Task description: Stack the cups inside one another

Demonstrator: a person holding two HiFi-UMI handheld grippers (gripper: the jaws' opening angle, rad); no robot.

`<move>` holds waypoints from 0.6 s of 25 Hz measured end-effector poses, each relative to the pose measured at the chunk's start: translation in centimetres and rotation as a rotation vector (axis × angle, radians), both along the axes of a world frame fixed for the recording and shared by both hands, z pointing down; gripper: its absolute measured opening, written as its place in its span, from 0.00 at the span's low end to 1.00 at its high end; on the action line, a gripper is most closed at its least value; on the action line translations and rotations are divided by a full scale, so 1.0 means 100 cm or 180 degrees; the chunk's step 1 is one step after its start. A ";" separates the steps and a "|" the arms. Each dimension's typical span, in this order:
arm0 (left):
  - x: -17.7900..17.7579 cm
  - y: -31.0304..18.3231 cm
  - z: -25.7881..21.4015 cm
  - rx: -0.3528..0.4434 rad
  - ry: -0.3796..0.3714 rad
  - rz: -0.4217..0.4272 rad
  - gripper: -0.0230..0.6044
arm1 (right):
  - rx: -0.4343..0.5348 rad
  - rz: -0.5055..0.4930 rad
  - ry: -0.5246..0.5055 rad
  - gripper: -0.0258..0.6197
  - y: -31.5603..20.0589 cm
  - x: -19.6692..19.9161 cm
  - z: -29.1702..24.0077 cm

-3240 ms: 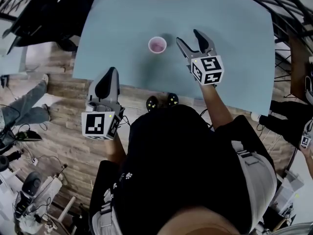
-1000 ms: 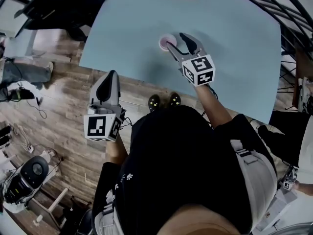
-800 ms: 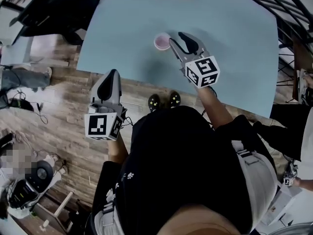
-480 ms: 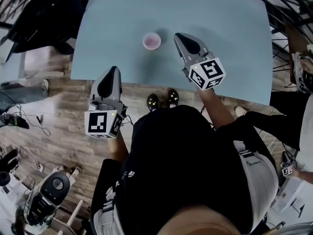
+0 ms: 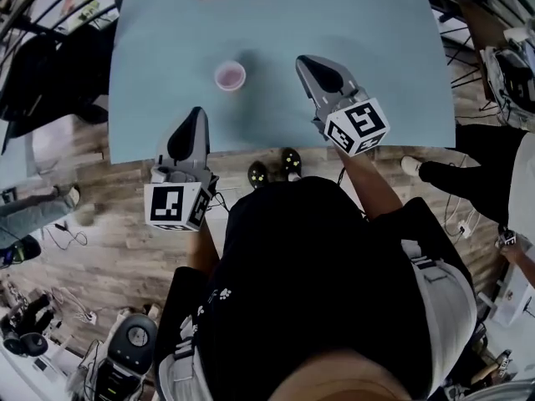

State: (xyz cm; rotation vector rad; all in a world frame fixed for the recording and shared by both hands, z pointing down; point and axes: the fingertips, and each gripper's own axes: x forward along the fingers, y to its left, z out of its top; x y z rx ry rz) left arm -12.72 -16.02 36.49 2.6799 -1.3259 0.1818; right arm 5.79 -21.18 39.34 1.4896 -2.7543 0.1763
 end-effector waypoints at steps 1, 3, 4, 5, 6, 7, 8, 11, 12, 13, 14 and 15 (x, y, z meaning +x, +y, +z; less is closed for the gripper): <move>0.003 -0.001 0.001 -0.0014 -0.0011 0.0022 0.02 | 0.0002 0.0025 0.0003 0.06 0.002 0.003 0.000; 0.008 -0.002 0.000 -0.0013 -0.0001 0.0075 0.02 | 0.0001 0.0074 0.0002 0.06 0.004 0.009 0.000; 0.012 -0.002 0.000 -0.0003 0.0012 0.0107 0.02 | -0.0005 0.0098 0.0002 0.06 0.006 0.012 0.001; 0.014 -0.002 0.000 -0.0003 0.0020 0.0132 0.02 | -0.0013 0.0119 0.0005 0.06 0.007 0.015 0.002; 0.016 -0.002 0.000 -0.0009 0.0023 0.0149 0.02 | -0.0024 0.0137 0.0013 0.06 0.008 0.018 0.003; 0.018 -0.003 0.000 -0.0013 0.0019 0.0163 0.02 | -0.0034 0.0149 0.0025 0.06 0.009 0.019 0.004; 0.019 -0.003 0.000 -0.0013 0.0010 0.0175 0.02 | -0.0042 0.0157 0.0041 0.06 0.009 0.021 0.005; 0.021 -0.004 0.001 -0.0025 0.0021 0.0195 0.02 | -0.0044 0.0153 0.0094 0.06 0.010 0.020 0.006; 0.021 -0.003 0.002 -0.0030 0.0026 0.0197 0.02 | -0.0039 0.0145 0.0105 0.06 0.011 0.019 0.005; 0.020 -0.003 0.002 -0.0029 0.0025 0.0196 0.02 | -0.0032 0.0135 0.0112 0.06 0.012 0.018 0.005; 0.020 -0.003 0.002 -0.0028 0.0022 0.0195 0.02 | -0.0026 0.0124 0.0115 0.06 0.012 0.017 0.004; 0.020 -0.002 0.002 -0.0028 0.0019 0.0193 0.02 | -0.0019 0.0112 0.0113 0.06 0.012 0.016 0.003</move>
